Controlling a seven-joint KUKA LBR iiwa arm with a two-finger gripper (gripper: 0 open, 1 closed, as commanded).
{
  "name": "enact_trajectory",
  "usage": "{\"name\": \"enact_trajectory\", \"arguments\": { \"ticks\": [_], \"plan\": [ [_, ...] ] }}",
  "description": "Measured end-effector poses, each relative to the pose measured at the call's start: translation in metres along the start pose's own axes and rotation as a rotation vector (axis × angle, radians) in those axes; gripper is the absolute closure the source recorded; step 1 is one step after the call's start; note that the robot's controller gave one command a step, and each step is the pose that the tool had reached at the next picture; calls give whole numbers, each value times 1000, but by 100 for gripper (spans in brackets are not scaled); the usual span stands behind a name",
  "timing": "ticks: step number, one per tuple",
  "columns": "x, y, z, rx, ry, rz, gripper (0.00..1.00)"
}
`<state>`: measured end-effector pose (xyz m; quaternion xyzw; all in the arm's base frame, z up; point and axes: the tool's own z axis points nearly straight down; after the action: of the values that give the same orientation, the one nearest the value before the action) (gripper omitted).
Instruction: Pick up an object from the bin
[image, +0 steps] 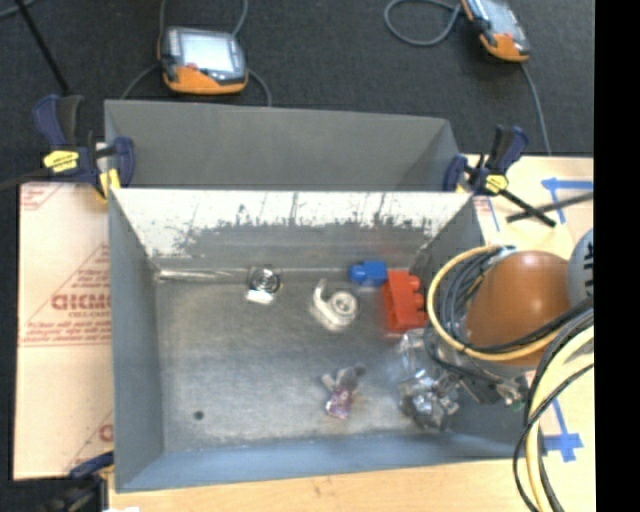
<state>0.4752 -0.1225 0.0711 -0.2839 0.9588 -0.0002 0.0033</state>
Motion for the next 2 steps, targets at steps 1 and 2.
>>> {"name": "enact_trajectory", "arguments": {
  "ticks": [1,2],
  "plan": [
    [2,-36,-104,7,-1,5,100],
    [3,-31,-80,-3,4,70,100]
  ]
}}
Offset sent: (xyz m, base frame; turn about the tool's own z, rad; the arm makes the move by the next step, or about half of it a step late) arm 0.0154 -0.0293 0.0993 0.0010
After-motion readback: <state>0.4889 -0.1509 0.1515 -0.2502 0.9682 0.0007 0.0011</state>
